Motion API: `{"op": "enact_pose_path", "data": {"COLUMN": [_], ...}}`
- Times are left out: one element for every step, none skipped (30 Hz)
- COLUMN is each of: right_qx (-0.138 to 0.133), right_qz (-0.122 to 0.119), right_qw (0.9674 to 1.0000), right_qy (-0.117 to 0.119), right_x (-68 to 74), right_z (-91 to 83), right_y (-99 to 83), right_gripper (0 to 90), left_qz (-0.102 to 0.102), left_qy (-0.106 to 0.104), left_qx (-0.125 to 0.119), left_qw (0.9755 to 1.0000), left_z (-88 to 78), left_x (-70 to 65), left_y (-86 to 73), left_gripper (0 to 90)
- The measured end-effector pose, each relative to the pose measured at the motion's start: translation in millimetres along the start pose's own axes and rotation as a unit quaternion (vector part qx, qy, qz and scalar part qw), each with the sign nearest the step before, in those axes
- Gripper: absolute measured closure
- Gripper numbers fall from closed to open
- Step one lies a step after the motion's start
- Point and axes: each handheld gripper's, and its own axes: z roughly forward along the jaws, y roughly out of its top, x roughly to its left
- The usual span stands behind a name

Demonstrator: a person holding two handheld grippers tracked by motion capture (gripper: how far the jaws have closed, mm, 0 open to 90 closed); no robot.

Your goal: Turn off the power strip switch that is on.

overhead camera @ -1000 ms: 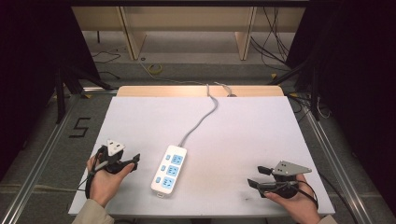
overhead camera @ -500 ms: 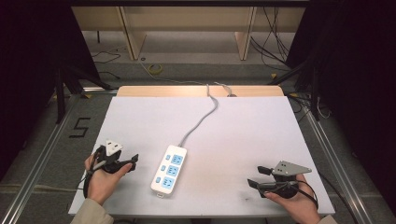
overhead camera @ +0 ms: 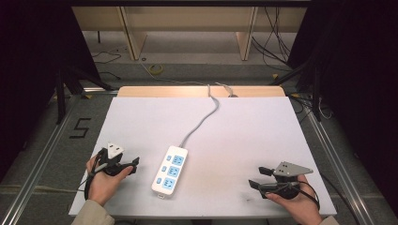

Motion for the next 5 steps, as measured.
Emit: {"op": "enact_pose_path", "data": {"right_qx": [0.0, 0.0, 0.0, 0.0, 0.0], "right_qz": [0.0, 0.001, 0.0, 0.0, 0.001], "right_qw": [1.0, 1.0, 1.0, 1.0, 1.0], "right_qy": [0.0, 0.001, 0.0, 0.0, 0.0], "right_x": [0.1, 0.2, 0.1, 0.0, 0.0], "right_z": [0.1, 0.2, 0.2, 0.2, 0.0], "right_y": [0.0, 0.0, 0.0, 0.0, -0.1], "right_gripper": [34.4, 34.4, 34.4, 34.4, 34.4], "left_qz": [0.001, 0.002, 0.001, 0.0, 0.002], "left_qy": [0.0, 0.0, 0.0, 0.0, 0.0], "left_qx": [0.001, 0.003, 0.004, 0.004, 0.004], "left_qw": [1.0, 1.0, 1.0, 1.0, 1.0], "left_z": [0.4, 0.9, 1.8, 2.9, 4.1], "left_x": [0.0, 0.0, -0.3, -0.7, -0.9], "left_y": [-0.2, -0.4, -0.7, -0.9, -1.0], "left_gripper": [24.3, 24.3, 24.3, 24.1, 23.7]}}
